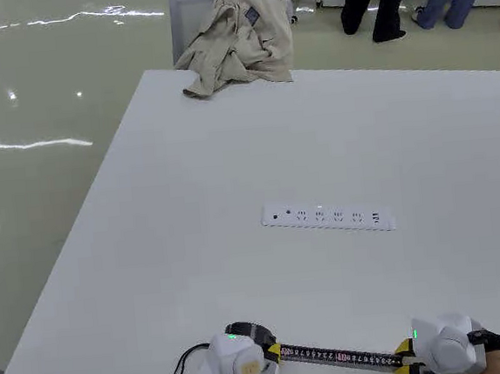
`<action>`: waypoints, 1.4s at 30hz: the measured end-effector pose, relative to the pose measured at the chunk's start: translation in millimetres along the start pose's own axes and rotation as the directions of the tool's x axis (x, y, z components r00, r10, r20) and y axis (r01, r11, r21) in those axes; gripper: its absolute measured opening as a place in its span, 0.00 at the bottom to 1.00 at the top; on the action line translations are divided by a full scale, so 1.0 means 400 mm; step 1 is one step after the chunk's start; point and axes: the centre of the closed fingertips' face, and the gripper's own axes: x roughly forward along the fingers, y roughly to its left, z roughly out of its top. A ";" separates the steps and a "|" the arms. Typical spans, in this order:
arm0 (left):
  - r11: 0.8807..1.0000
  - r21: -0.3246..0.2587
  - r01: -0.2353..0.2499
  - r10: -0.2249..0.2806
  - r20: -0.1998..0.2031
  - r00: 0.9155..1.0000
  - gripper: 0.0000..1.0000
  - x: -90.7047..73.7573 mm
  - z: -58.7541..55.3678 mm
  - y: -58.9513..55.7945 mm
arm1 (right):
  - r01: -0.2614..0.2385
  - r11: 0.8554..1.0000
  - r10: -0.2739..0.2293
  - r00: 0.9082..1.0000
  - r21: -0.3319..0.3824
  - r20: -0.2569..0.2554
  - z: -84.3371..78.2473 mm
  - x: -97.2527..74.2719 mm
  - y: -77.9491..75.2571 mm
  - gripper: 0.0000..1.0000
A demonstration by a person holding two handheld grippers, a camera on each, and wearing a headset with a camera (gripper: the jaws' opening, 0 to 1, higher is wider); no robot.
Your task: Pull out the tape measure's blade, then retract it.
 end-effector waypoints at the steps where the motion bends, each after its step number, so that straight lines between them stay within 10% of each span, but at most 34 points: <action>1: 1.000 -0.003 0.000 0.000 0.001 1.000 0.57 0.001 -0.001 0.000 | 0.002 1.000 -0.002 1.000 -0.004 0.000 0.001 -0.001 0.000 0.14; 8: 0.997 0.073 -0.002 0.001 0.002 1.000 0.52 -0.007 0.002 0.005 | 0.033 0.999 -0.033 0.999 -0.015 0.004 0.006 -0.005 -0.006 0.14; 42: 0.999 0.043 0.013 -0.013 -0.003 1.000 0.69 -0.018 -0.007 -0.004 | 0.027 1.000 -0.027 1.000 -0.016 -0.001 0.002 0.001 -0.008 0.13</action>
